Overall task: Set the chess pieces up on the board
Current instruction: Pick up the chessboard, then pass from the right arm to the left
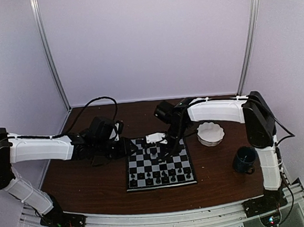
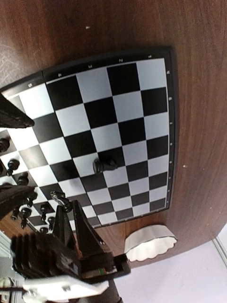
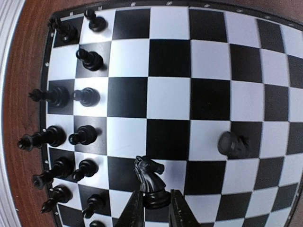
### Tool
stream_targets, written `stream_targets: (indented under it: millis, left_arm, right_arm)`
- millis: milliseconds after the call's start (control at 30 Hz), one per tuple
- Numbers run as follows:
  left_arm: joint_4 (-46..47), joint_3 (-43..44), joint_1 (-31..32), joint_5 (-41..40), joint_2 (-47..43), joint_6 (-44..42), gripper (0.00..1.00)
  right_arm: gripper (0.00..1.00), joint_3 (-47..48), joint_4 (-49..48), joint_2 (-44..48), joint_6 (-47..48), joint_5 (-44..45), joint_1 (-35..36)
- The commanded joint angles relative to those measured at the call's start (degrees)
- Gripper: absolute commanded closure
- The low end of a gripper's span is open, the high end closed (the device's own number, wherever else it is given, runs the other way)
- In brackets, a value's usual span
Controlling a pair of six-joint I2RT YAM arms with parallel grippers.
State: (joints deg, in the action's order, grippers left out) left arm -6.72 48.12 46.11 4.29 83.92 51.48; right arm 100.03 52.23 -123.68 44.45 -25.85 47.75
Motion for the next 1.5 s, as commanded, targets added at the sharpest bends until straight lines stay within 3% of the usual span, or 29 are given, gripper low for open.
stream_targets:
  millis: [0, 467, 900, 1300, 1467]
  left_arm:
    - [14.5, -1.6, -0.2, 5.3, 1.0, 6.7, 0.58]
    - [35.6, -0.6, -0.1, 12.8, 5.3, 18.5, 0.54]
    - [40.0, 0.9, 0.1, 14.2, 8.3, 20.3, 0.58]
    - [43.3, 1.9, 0.1, 15.4, 10.7, 21.6, 0.75]
    - [43.5, 1.9, 0.1, 15.3, 10.8, 21.3, 0.86]
  right_arm:
    - [0.86, -3.3, -4.8, 9.6, -6.5, -5.3, -2.8]
    - [0.86, -5.9, -11.2, 17.2, -17.3, -7.3, -6.1]
    - [0.86, -4.8, -11.6, 16.8, -20.6, -10.8, -6.1]
    - [0.85, -3.7, -11.5, 15.9, -21.5, -11.9, -6.1]
    - [0.85, -3.5, -11.4, 15.6, -21.5, -12.1, -6.1]
